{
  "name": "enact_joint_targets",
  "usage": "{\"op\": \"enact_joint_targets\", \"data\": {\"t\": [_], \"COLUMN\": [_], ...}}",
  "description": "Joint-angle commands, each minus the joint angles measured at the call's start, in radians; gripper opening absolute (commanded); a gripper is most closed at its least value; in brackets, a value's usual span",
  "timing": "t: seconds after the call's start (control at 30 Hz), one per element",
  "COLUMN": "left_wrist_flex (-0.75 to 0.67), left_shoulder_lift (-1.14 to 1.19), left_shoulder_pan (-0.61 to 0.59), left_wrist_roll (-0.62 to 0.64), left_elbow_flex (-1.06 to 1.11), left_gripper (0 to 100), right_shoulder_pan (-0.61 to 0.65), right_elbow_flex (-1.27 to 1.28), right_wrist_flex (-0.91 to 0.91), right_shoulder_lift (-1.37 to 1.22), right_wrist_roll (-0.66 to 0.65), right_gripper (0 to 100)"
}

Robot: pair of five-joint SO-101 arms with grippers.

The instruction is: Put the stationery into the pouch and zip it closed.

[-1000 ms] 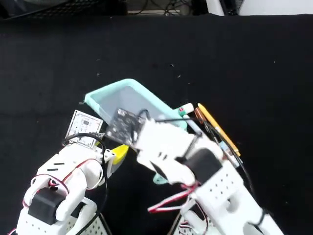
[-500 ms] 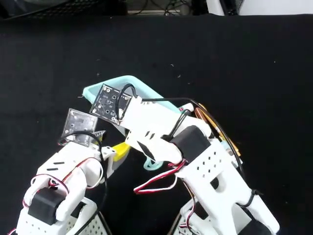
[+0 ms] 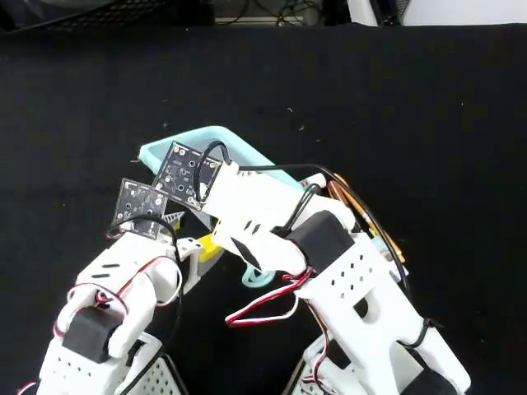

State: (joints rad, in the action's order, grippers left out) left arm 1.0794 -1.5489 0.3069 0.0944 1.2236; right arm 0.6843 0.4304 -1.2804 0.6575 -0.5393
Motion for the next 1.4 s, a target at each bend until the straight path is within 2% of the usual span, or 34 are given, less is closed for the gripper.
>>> {"op": "enact_joint_targets", "data": {"t": [0.0, 0.47, 0.7, 1.37], "left_wrist_flex": [-0.041, -0.038, -0.038, -0.04], "left_shoulder_lift": [-0.008, -0.009, -0.009, -0.009], "left_shoulder_pan": [-0.001, -0.002, -0.002, -0.001], "left_wrist_roll": [0.003, -0.025, -0.071, -0.072], "left_elbow_flex": [0.001, -0.005, -0.005, -0.076], "left_gripper": [29, 28, 19, 16], "right_shoulder_pan": [-0.011, -0.009, -0.009, -0.008], "right_elbow_flex": [-0.053, -0.05, -0.048, -0.048], "right_wrist_flex": [-0.017, -0.018, -0.018, -0.081], "right_shoulder_lift": [0.002, 0.002, 0.002, 0.002], "right_wrist_roll": [-0.008, -0.008, -0.008, -0.009], "right_gripper": [1.2, 1.2, 1.2, 1.2]}}
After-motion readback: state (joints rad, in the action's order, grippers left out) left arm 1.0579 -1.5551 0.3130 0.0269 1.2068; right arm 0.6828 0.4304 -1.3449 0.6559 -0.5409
